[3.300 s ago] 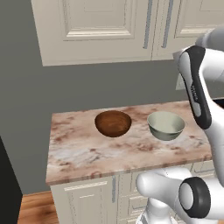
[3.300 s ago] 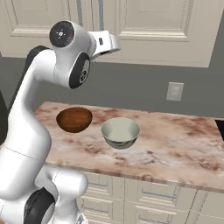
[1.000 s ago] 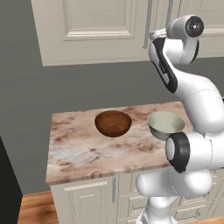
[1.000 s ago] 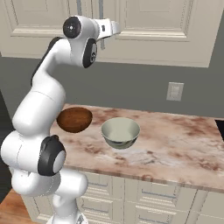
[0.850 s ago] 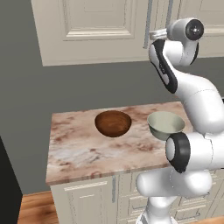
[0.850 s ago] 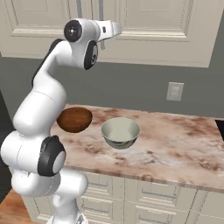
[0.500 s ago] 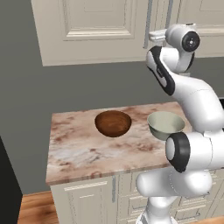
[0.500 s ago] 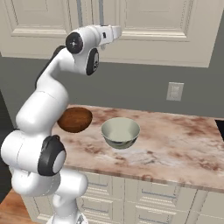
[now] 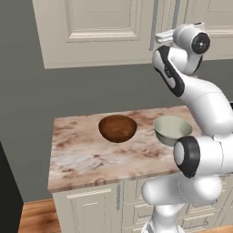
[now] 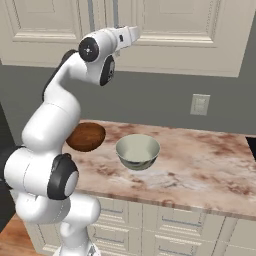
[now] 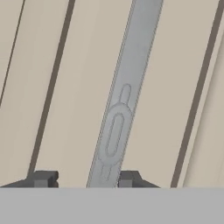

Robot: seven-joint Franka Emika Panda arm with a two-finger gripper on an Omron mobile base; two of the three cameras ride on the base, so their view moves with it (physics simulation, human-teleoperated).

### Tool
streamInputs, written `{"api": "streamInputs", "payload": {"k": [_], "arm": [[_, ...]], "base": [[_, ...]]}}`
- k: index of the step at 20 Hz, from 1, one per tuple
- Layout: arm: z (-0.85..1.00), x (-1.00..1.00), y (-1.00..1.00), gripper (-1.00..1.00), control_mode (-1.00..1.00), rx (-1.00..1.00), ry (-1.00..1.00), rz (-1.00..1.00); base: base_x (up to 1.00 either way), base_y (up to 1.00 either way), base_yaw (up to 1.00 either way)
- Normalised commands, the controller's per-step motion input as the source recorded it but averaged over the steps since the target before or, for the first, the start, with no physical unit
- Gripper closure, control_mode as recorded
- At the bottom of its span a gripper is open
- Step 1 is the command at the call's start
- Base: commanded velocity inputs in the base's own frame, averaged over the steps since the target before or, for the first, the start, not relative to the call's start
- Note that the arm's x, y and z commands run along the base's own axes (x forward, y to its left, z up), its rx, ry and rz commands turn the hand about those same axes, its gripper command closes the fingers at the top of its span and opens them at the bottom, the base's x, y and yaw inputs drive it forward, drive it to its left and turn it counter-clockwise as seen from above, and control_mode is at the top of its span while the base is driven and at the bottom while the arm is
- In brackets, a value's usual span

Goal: Open the cabinet. Pick the bowls from the counter and place them in the cabinet. Then close the cabinet.

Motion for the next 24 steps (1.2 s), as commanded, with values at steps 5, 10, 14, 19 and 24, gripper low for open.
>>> {"api": "streamInputs", "payload": {"k": [5, 10, 14, 19, 24], "arm": [[-0.2, 0.06, -0.76, 1.0, -1.0, 0.18, 0.26, -0.13], [-0.36, -0.54, -1.0, 1.0, -1.0, 0.29, 0.05, -0.28], [-0.48, -0.71, -1.0, 1.0, -1.0, 0.28, -0.03, -0.25], [-0.45, -0.74, -1.0, 1.0, -1.0, 0.32, -0.11, -0.17], [-0.14, -0.77, -1.0, 1.0, -1.0, 0.37, -0.04, -0.12]], "base": [[0.0, 0.0, 0.0], [0.0, 0.0, 0.0], [0.0, 0.0, 0.0], [0.0, 0.0, 0.0], [0.0, 0.0, 0.0]]}}
